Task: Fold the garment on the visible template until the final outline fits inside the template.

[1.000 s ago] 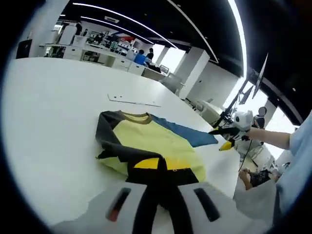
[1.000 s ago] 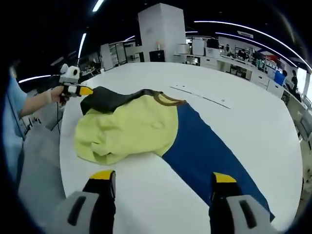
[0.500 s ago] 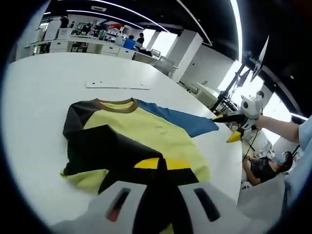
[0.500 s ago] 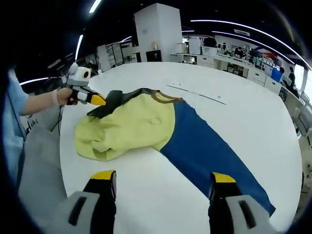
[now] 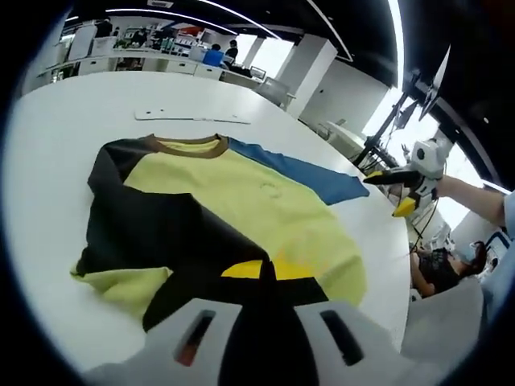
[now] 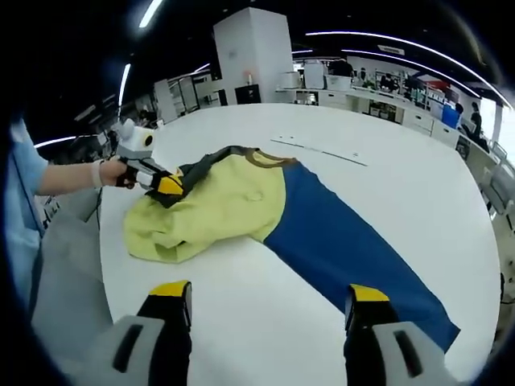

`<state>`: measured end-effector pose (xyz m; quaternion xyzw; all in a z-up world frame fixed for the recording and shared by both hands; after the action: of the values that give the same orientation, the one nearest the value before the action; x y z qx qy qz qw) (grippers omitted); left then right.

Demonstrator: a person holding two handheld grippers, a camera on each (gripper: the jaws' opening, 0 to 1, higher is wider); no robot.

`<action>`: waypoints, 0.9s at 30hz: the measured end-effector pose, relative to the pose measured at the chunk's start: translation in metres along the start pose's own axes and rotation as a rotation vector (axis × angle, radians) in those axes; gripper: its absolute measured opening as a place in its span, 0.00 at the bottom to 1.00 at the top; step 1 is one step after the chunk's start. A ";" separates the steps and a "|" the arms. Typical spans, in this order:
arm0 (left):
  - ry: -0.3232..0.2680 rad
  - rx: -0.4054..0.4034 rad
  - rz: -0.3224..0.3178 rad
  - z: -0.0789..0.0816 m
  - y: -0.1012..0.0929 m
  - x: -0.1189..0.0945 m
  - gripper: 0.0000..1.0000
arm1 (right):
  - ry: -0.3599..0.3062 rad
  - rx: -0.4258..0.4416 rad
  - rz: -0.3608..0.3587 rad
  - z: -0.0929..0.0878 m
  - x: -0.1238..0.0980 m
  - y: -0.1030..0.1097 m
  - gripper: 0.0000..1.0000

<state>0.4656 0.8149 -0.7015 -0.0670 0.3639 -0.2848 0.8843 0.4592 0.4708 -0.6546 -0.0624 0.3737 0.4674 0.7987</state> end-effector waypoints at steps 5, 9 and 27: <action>0.002 0.019 -0.001 -0.001 0.001 -0.003 0.00 | 0.004 -0.002 0.002 0.001 0.001 0.000 0.78; -0.004 0.046 -0.011 0.001 -0.001 -0.007 0.06 | 0.006 0.000 0.006 0.002 0.001 0.001 0.78; -0.125 0.077 -0.074 0.021 0.001 -0.046 0.85 | 0.017 -0.013 0.018 0.006 0.005 0.007 0.78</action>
<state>0.4537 0.8399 -0.6589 -0.0641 0.2942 -0.3264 0.8960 0.4581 0.4802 -0.6519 -0.0685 0.3780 0.4765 0.7908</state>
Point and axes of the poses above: the point that each gripper's makers call its tool centre point, and the gripper's own axes: x roughly forward along the fingers, y roughly to its left, z roughly out of its top, the point moved 8 cm from there along -x, roughly backward along the fingers, and after that the axes turned 10 degrees about z, right-handed, at the moved point
